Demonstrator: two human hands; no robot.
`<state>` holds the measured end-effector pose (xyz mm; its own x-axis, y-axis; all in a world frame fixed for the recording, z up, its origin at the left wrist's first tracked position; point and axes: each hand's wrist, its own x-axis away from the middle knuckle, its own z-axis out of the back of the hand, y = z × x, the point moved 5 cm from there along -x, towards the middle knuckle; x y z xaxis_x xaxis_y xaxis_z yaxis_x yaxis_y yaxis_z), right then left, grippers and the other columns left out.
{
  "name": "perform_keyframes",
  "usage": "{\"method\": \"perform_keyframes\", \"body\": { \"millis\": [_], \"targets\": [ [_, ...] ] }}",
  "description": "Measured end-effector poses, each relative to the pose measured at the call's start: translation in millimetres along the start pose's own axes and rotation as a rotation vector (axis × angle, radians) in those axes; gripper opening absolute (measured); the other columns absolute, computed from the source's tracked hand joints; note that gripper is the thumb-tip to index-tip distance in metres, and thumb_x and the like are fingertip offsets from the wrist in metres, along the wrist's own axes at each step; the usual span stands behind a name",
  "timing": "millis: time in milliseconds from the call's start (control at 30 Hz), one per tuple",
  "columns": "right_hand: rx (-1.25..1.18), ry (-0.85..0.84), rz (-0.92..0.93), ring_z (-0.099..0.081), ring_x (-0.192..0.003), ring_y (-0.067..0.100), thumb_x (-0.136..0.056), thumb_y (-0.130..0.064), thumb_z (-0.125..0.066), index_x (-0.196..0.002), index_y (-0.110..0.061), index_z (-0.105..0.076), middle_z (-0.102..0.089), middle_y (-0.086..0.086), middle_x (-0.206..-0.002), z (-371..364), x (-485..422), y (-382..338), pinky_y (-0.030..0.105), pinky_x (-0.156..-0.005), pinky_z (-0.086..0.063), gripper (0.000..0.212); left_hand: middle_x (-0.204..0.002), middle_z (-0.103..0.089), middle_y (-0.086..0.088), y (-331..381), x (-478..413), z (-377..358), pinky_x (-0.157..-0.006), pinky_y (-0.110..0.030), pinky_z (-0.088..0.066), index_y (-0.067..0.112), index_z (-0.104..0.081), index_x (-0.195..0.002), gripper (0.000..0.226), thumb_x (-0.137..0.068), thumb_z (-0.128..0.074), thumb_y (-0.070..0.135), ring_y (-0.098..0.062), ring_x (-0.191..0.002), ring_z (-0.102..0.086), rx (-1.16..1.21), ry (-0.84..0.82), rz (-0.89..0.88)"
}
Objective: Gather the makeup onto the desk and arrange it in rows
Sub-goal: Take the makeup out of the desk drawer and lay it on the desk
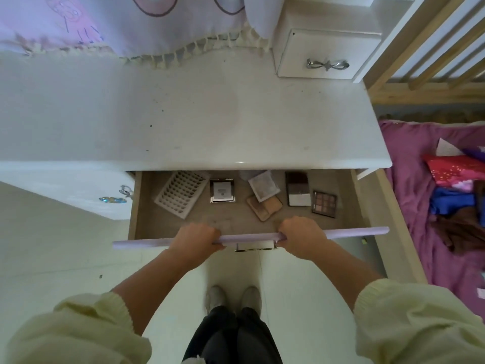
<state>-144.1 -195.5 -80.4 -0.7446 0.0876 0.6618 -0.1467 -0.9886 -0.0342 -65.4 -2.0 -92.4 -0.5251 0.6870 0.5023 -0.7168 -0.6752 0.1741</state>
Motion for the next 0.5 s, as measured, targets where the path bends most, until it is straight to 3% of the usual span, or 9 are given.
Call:
{"method": "perform_keyframes", "body": {
  "millis": [133,267,500],
  "targets": [
    [0.044,-0.1,0.032,-0.055,-0.077,0.019,-0.097,-0.027,-0.05,-0.107,-0.012,-0.066,-0.068,0.007,-0.1,-31,17,-9,0.029,-0.068,-0.042,0.024,-0.101,-0.065,0.001,18,21,-28,-0.079,-0.026,-0.048,0.021,-0.061,-0.113,0.029,-0.099,-0.044,0.039,-0.015,-0.09,-0.062,-0.01,-0.077,-0.049],
    [0.057,-0.069,0.053,-0.064,-0.09,0.025,-0.097,-0.025,-0.047,-0.106,-0.015,-0.066,-0.068,0.008,-0.1,-36,15,-8,0.029,-0.066,-0.039,0.023,-0.099,-0.067,0.001,14,19,-32,-0.077,-0.028,-0.05,0.022,-0.063,-0.109,0.028,-0.099,-0.043,0.039,-0.016,-0.087,-0.064,-0.031,-0.059,-0.068],
    [0.052,-0.108,0.1,-0.05,-0.075,0.019,-0.098,-0.025,-0.045,-0.106,-0.015,-0.064,-0.055,0.002,-0.084,-36,14,-7,0.028,-0.065,-0.037,0.022,-0.097,-0.066,0.001,11,13,-32,-0.069,-0.025,-0.04,0.025,-0.063,-0.108,0.024,-0.097,-0.045,0.037,-0.014,-0.082,-0.059,-0.006,-0.084,-0.132]
  ]
}}
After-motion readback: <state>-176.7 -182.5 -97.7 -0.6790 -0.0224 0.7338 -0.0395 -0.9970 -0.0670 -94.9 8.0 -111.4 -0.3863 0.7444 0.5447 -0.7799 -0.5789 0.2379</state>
